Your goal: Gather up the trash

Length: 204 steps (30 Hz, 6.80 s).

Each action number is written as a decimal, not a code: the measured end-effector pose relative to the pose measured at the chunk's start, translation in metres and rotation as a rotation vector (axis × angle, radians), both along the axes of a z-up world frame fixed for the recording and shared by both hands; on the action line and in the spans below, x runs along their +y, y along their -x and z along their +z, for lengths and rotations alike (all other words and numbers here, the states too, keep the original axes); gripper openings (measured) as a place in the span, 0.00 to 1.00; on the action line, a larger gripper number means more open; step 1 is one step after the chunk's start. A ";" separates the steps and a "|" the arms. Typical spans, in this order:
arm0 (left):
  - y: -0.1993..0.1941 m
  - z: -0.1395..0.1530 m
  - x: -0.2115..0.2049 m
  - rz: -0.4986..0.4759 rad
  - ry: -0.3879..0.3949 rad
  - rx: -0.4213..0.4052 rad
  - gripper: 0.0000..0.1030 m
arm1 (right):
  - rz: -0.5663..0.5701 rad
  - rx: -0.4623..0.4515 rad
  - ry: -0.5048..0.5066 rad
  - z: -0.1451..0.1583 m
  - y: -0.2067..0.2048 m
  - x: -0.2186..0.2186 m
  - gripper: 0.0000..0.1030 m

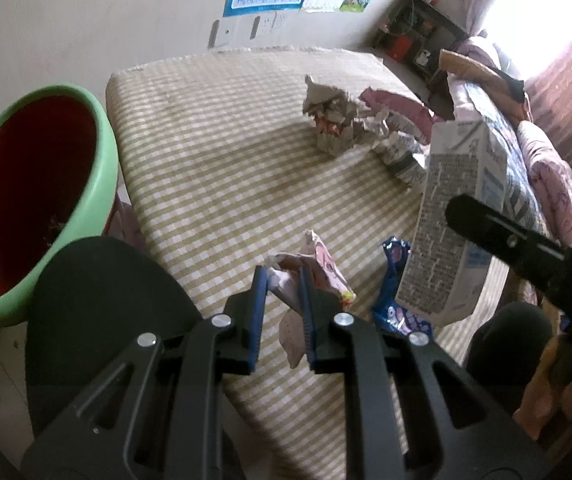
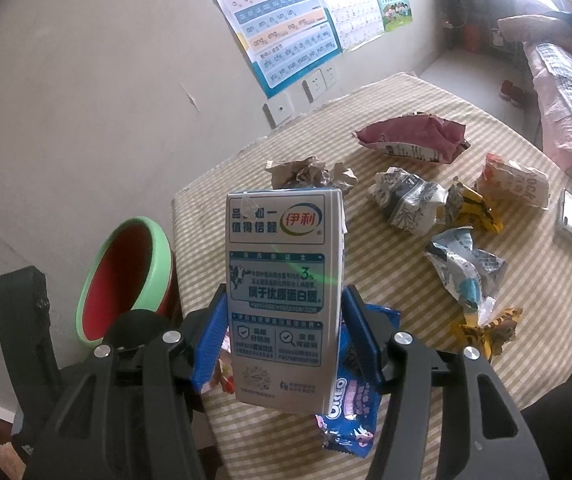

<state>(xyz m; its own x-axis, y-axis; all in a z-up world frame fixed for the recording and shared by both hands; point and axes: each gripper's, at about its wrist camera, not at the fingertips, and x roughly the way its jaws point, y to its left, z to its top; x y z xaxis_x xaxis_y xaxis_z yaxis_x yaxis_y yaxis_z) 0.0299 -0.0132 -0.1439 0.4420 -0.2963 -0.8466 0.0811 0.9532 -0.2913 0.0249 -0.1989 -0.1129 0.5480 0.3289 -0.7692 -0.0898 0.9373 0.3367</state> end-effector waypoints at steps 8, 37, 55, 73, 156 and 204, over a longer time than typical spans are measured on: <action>0.000 0.018 0.021 0.067 0.036 -0.041 0.16 | 0.045 -0.012 -0.001 0.006 0.003 0.017 0.53; 0.001 0.058 0.121 0.338 0.073 -0.170 0.13 | 0.191 -0.017 0.016 0.014 0.000 0.076 0.53; -0.019 0.043 0.128 0.219 0.103 -0.103 0.28 | 0.174 0.003 0.035 0.014 -0.014 0.085 0.53; -0.075 -0.012 0.046 -0.049 -0.080 0.090 0.33 | 0.088 0.087 -0.055 -0.010 -0.011 0.033 0.53; 0.000 0.029 -0.038 -0.121 -0.065 -0.051 0.35 | -0.083 0.231 0.290 -0.077 -0.057 -0.071 0.55; -0.001 -0.023 -0.097 -0.347 -0.164 0.033 0.50 | -0.162 0.152 0.007 -0.052 -0.035 -0.103 0.19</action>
